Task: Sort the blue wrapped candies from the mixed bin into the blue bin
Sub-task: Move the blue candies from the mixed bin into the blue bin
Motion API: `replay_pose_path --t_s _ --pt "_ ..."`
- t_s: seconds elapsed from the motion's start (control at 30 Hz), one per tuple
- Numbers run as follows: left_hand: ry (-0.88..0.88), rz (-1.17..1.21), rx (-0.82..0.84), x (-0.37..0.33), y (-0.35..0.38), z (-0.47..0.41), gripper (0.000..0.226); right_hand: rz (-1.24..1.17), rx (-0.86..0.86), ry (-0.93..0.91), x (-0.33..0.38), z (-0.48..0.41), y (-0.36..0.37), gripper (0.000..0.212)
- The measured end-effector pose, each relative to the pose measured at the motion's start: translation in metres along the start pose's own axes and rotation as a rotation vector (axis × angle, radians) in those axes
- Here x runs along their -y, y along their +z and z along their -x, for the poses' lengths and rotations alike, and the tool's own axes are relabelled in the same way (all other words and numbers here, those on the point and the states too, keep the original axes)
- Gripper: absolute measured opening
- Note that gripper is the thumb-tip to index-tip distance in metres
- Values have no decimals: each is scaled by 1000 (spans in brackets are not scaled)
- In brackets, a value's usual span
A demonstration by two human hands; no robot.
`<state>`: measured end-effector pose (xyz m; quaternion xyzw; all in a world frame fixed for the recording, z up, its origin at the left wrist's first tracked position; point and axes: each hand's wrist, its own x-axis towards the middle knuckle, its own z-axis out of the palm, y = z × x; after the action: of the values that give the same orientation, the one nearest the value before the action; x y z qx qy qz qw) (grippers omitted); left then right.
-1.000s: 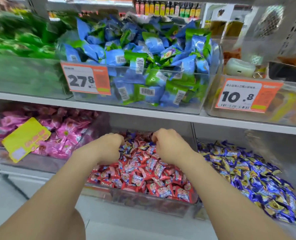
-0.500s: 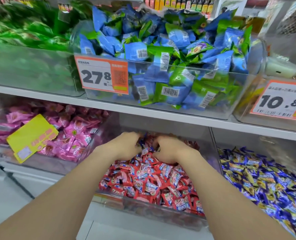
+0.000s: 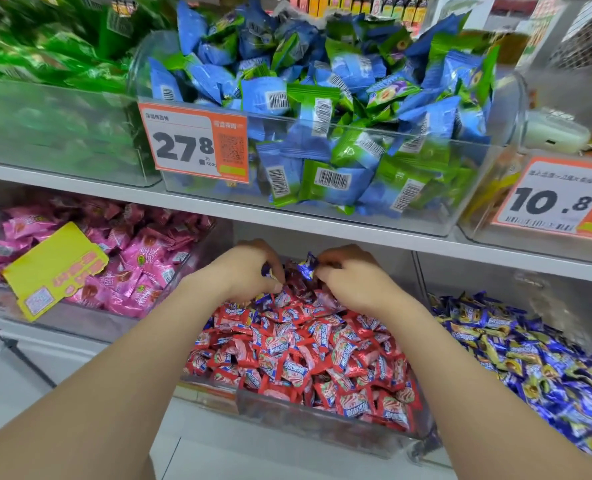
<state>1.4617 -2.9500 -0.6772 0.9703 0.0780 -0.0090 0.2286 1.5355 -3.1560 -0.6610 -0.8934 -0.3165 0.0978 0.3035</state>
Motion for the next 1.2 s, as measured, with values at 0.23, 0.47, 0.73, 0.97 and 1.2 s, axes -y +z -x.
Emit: replay_pose_path --t_s 0.23,0.47,0.73,0.97,1.2 --pt "-45 235 -61 -5 -3 17 19 331 36 -75 11 20 -9 38" --pt "-84 36 19 -3 -2 24 26 585 229 -57 16 26 -14 42" --pt "-160 -102 158 -1 -11 25 19 421 256 -88 10 31 -5 38" --pt "-169 -317 324 1 -2 27 33 493 245 -121 18 26 12 53" --pt "-70 -263 256 2 2 25 14 442 236 -17 23 22 23 34"
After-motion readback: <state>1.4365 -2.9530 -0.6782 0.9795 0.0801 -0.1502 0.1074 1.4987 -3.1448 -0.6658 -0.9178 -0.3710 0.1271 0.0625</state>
